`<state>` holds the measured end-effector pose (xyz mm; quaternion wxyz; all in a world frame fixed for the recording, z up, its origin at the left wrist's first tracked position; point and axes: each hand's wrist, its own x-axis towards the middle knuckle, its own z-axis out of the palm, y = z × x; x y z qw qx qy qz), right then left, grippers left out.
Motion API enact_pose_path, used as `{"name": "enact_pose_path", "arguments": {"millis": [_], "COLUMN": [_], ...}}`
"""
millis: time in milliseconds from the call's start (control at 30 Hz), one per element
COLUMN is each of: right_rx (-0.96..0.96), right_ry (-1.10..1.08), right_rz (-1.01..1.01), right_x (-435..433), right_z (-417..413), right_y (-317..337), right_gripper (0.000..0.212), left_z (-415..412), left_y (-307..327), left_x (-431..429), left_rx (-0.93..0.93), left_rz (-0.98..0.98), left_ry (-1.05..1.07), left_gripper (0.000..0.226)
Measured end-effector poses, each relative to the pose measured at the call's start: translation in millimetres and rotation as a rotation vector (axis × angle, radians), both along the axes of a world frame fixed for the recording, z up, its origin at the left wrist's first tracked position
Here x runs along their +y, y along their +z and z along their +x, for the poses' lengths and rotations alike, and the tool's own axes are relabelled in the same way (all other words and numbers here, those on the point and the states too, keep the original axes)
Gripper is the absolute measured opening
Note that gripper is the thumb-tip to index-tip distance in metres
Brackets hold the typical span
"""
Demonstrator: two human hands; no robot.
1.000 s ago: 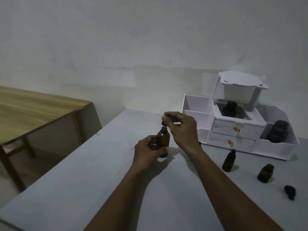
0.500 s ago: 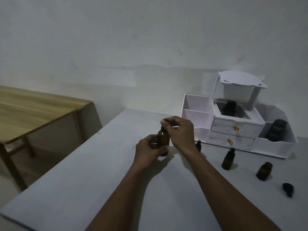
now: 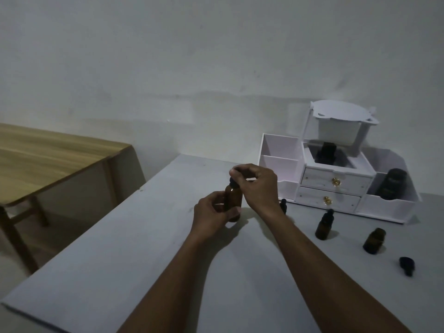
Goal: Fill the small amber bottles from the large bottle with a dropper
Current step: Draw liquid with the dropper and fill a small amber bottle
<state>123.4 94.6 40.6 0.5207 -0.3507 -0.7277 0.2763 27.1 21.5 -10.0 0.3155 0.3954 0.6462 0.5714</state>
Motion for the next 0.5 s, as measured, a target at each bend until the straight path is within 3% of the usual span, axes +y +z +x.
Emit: {"name": "enact_pose_path", "arguments": {"millis": [400,500], "right_rx": [0.19,0.263], "right_ry": [-0.015,-0.057], "right_rz": [0.203,0.229], "right_x": [-14,-19], "right_z": [34,70], "right_y": [85,99], "right_gripper": [0.016,0.013], "left_z": [8,15], "left_y": [7,4], "left_x": [-15,-24], "left_rx": [0.029,0.043], "left_rz": [0.058,0.148], "left_ry": [0.062,0.214], "left_gripper": [0.078,0.06]}}
